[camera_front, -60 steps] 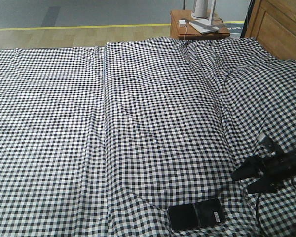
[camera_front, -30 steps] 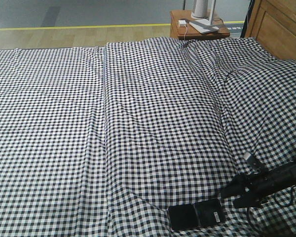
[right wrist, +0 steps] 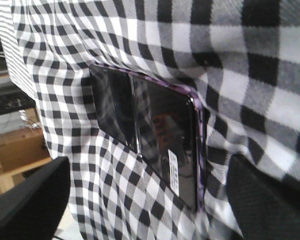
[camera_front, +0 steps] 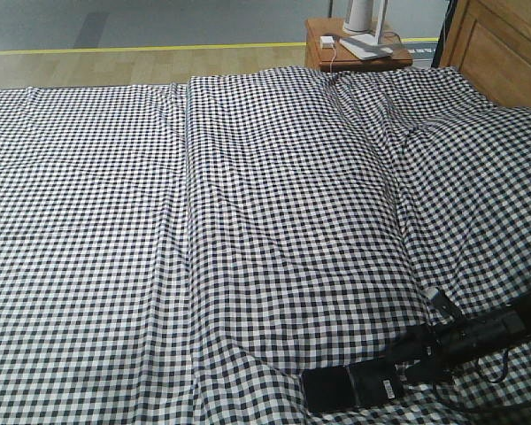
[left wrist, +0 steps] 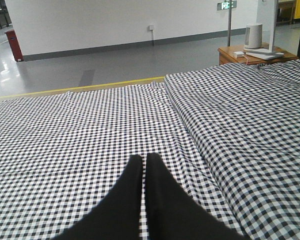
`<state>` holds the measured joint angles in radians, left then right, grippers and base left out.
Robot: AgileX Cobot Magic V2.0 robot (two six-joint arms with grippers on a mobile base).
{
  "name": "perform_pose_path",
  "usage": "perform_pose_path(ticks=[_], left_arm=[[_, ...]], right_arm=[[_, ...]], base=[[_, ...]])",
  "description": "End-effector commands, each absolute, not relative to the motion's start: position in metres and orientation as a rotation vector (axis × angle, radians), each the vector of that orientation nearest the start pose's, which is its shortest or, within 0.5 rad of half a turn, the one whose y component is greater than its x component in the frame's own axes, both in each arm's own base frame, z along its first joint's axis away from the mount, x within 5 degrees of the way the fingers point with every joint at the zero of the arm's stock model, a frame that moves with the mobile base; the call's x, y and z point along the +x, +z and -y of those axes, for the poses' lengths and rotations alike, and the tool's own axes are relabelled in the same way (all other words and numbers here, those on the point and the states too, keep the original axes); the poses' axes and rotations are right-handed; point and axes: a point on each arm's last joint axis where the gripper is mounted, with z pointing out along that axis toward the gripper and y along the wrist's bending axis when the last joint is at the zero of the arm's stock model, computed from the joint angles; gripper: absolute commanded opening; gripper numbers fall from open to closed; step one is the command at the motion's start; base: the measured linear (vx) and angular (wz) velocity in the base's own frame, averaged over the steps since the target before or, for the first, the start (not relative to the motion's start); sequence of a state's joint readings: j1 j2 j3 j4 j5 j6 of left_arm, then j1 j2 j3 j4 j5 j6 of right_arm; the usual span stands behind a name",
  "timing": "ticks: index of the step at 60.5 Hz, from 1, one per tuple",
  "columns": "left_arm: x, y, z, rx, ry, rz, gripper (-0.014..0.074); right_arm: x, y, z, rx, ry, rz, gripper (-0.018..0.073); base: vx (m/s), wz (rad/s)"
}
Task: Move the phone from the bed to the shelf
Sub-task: 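Close the right gripper on the black phone's edge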
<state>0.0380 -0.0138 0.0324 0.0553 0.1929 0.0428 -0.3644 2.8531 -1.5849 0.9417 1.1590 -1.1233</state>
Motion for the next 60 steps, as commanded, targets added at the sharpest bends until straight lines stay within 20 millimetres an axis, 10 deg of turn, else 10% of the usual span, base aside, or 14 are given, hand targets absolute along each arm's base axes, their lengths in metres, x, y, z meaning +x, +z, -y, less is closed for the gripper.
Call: perform_pose_path(ticks=[1, 33, 60], left_arm=[[0.055, 0.201, -0.003, 0.036, 0.104, -1.588, 0.0001], [0.055, 0.201, -0.003, 0.036, 0.104, -1.588, 0.0001], [0.055, 0.201, -0.003, 0.036, 0.104, -1.588, 0.0001]], right_arm=[[0.377, -0.082, 0.067, -0.058, 1.621, -2.710, 0.0594], [0.374, -0.097, 0.057, -0.029, 1.667, -2.661, 0.0594], [0.378, -0.098, 0.010, -0.176, 1.707, -2.700, 0.0594]], base=[[0.00, 0.00], [0.00, 0.00], [0.00, 0.00]])
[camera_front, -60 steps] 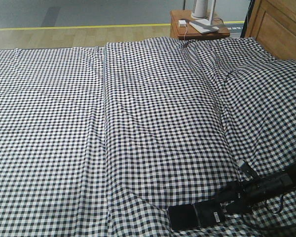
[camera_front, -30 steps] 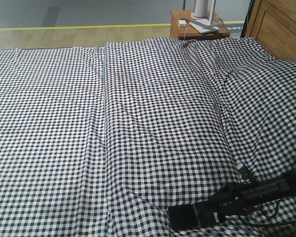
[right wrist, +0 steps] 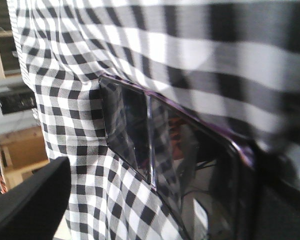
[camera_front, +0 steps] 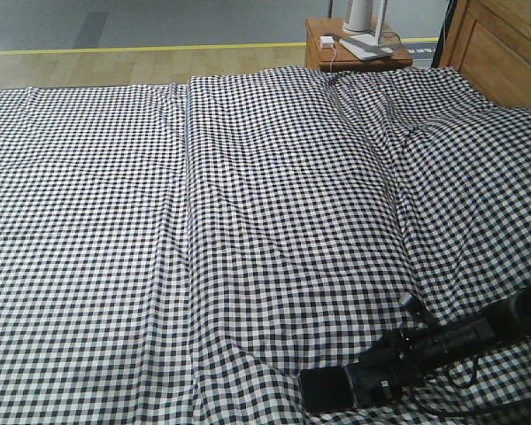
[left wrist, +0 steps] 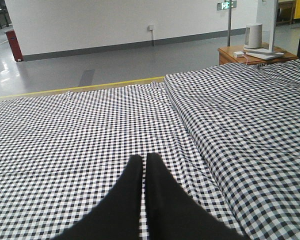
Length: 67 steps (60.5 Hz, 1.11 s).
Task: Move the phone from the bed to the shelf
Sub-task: 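Close the right gripper on the black phone's edge, then lift the black phone off the sheet with the right gripper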
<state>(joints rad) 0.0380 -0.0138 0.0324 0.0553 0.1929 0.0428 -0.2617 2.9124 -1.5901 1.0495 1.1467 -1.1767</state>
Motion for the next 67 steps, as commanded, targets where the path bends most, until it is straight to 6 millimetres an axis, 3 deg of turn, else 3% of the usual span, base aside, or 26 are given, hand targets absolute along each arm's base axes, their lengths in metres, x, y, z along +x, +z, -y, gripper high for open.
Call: perform_pose_path(ticks=[1, 13, 23, 33, 47, 60, 67], left_arm=[[0.055, 0.201, -0.003, 0.036, 0.104, -1.588, 0.0001], [0.055, 0.201, -0.003, 0.036, 0.104, -1.588, 0.0001], [0.055, 0.201, -0.003, 0.036, 0.104, -1.588, 0.0001], [0.055, 0.201, -0.003, 0.036, 0.104, -1.588, 0.0001], [0.055, 0.201, -0.003, 0.036, 0.104, -1.588, 0.0001], [0.055, 0.201, -0.003, 0.036, 0.104, -1.588, 0.0001], [0.055, 0.201, -0.003, 0.036, 0.104, -1.588, 0.0001]], right_arm=[[0.378, -0.098, 0.008, -0.180, 1.708, -2.701, 0.0594], [0.378, -0.098, 0.005, -0.192, 1.711, -2.710, 0.0586], [0.378, -0.098, 0.006, -0.180, 1.712, -2.720, 0.0512], [0.376, -0.099, 0.007, -0.206, 1.706, -2.739, 0.0327], [0.373, -0.099, 0.008, -0.244, 1.695, -2.786, -0.0010], [0.375, -0.091, 0.010, -0.237, 1.676, -2.824, -0.0010], [0.377, -0.071, 0.010, -0.263, 1.658, -2.796, -0.0008]], base=[[0.00, 0.00], [0.00, 0.00], [0.00, 0.00], [0.00, 0.00], [0.00, 0.00], [0.00, 0.00], [0.00, 0.00]])
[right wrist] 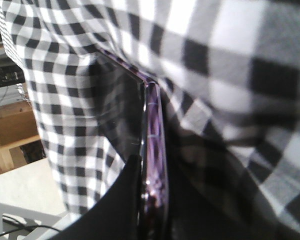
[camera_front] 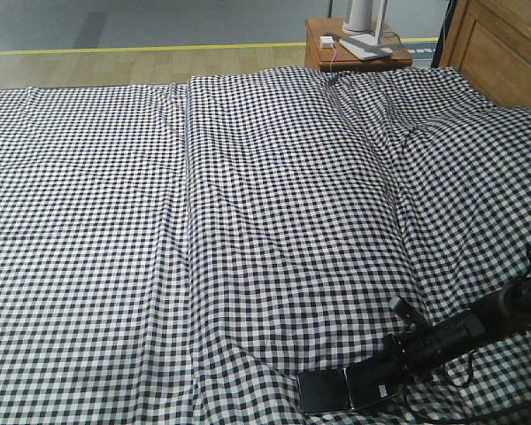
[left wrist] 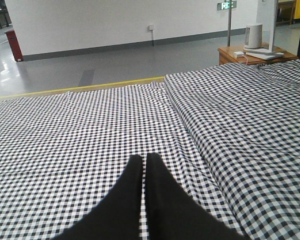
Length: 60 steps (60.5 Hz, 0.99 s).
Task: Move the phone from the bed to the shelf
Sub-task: 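Lift the black phone off the sheet with the right gripper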
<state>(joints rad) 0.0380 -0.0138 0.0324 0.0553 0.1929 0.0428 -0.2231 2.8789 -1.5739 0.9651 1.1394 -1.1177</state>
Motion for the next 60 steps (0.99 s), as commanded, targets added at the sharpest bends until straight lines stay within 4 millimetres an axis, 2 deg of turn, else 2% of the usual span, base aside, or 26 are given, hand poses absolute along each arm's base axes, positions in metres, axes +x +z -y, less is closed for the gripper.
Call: perform_pose_path(ticks=[1, 24, 43, 54, 60], left_arm=[[0.055, 0.201, -0.003, 0.036, 0.104, -1.588, 0.0001], [0.055, 0.201, -0.003, 0.036, 0.104, -1.588, 0.0001], [0.055, 0.201, -0.003, 0.036, 0.104, -1.588, 0.0001], [0.055, 0.201, -0.003, 0.036, 0.104, -1.588, 0.0001], [0.055, 0.201, -0.003, 0.036, 0.104, -1.588, 0.0001]], right_arm=[[0.377, -0.069, 0.010, -0.268, 1.657, -2.791, -0.0008], [0.367, 0.014, 0.007, -0.374, 1.584, -2.704, -0.0002], [0.364, 0.126, 0.005, -0.483, 1.381, -2.580, -0.0001], [0.349, 0.195, -0.001, -0.533, 1.262, -2.463, -0.0001], [0.340, 0.230, -0.014, -0.607, 1.199, -2.408, -0.0001]], base=[[0.00, 0.00], [0.00, 0.00], [0.00, 0.00], [0.00, 0.00], [0.00, 0.00]])
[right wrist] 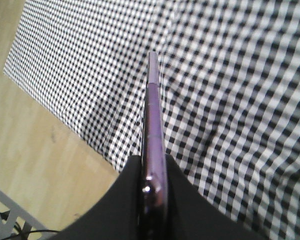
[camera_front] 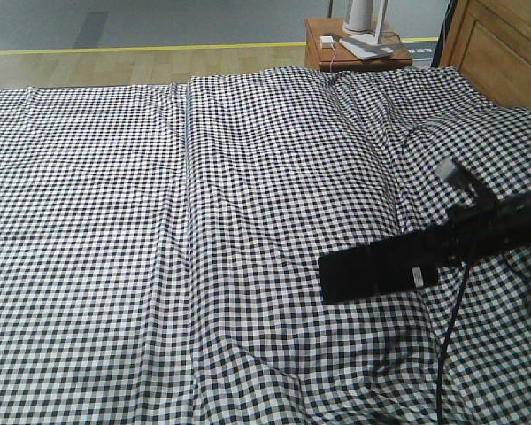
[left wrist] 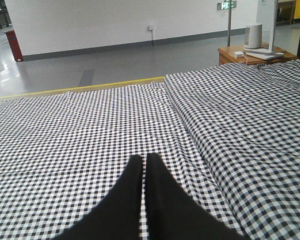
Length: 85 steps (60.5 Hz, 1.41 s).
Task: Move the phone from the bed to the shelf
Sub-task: 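Lift the black phone off the sheet with the right gripper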
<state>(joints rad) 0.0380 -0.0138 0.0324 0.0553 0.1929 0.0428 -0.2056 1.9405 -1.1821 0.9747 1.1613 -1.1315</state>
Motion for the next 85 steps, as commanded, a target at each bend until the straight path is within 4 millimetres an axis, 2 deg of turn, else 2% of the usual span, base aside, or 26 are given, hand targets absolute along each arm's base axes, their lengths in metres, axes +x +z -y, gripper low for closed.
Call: perform_pose_path(ticks=[1, 7, 18, 38, 51, 60, 85], left_arm=[[0.055, 0.201, -0.003, 0.036, 0.104, -1.588, 0.0001], [0.055, 0.201, -0.003, 0.036, 0.104, -1.588, 0.0001], [0.055, 0.201, -0.003, 0.036, 0.104, -1.588, 0.0001], [0.055, 0.201, -0.003, 0.036, 0.104, -1.588, 0.0001], [0.055, 0.201, -0.003, 0.036, 0.104, -1.588, 0.0001], [0.055, 0.201, -0.003, 0.036, 0.104, -1.588, 0.0001], [0.055, 0.201, -0.003, 0.036, 0.104, -1.588, 0.0001]], right_arm=[[0.338, 0.234, -0.016, -0.617, 1.193, -2.400, -0.0001], [0.326, 0.264, -0.036, -0.725, 1.149, -2.331, -0.0001], [0.300, 0.306, -0.071, -0.884, 1.122, -2.204, -0.0001], [0.246, 0.357, -0.124, -1.085, 1.180, -2.016, -0.0001], [0.218, 0.370, -0.148, -1.172, 1.238, -1.984, -0.0001], [0.207, 0.373, -0.159, -1.230, 1.263, -1.960, -0.0001], [0.206, 0.373, -0.160, -1.231, 1.267, -1.962, -0.0001]], base=[[0.00, 0.00], [0.00, 0.00], [0.00, 0.00], [0.00, 0.00], [0.00, 0.00], [0.00, 0.00], [0.00, 0.00]])
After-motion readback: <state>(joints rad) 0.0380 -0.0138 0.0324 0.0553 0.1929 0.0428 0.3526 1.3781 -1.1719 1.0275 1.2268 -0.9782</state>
